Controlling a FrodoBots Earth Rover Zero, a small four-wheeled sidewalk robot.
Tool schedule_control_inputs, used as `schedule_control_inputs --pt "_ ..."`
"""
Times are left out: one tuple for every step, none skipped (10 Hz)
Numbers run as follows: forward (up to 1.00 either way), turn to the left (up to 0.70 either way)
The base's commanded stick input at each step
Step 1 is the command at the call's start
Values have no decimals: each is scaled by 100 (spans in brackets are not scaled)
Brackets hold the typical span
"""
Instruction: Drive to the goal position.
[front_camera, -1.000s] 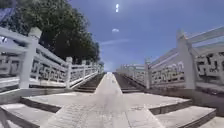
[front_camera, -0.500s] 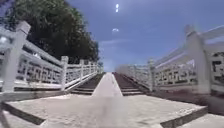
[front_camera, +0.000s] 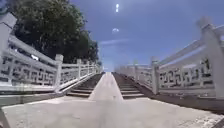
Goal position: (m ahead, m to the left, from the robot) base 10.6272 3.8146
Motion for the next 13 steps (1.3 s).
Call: schedule_control_inputs --pt "70 0" --pt "70 8" --pt "70 14" --pt "70 9" --pt "70 0" --pt "70 0" --pt "70 0" --pt "70 0" --pt "70 0" --pt "70 0" --pt "70 0" --pt "70 0" --pt "70 0"
